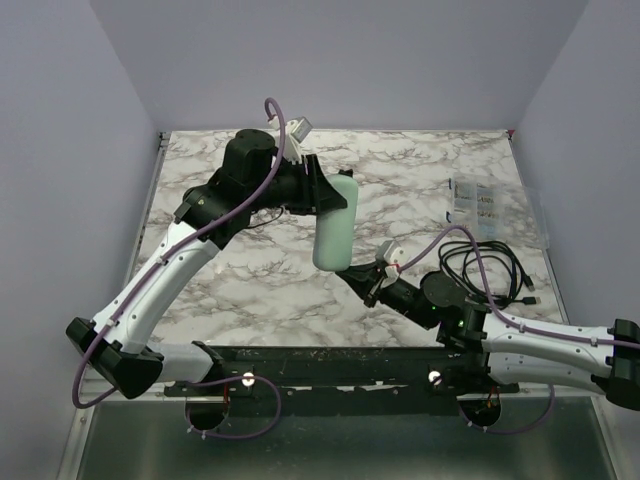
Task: Open the umbrella
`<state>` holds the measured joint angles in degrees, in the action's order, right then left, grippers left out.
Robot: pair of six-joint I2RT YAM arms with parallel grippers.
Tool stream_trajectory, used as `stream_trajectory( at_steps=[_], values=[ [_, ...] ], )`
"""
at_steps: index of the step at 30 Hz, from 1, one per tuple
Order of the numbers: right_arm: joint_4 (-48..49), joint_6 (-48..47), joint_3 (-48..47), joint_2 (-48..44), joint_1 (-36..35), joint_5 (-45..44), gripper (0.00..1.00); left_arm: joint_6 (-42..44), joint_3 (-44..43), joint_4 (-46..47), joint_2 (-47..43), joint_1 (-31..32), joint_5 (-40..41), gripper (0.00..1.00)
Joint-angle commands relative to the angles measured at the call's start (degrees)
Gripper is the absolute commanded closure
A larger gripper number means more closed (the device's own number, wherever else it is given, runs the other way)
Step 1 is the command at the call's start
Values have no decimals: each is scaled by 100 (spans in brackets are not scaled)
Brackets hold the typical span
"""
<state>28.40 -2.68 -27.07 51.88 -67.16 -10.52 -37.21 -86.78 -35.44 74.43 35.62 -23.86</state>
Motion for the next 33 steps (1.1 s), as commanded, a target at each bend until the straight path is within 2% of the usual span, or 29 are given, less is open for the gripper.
stream_trajectory(
  at_steps=[1, 7, 19, 24, 33],
  values=[
    [48, 604, -208, -80, -92, 378, 99, -459, -54, 1244, -228, -46, 328, 100],
    [185, 1325, -229, 34, -93, 392, 99, -852, 404, 1689, -495, -46, 857, 100],
    [293, 2167, -184, -3, -93, 234, 99, -1127, 920, 2231, -639, -39, 1118, 100],
    [584, 2638, -120, 41, -88, 250, 99, -1331, 1224, 2371, -820, -37, 1528, 100],
    [412, 3076, -577, 351, -90, 364, 99, -1487, 1545, 2555, -948, 67, 1903, 100]
  ],
)
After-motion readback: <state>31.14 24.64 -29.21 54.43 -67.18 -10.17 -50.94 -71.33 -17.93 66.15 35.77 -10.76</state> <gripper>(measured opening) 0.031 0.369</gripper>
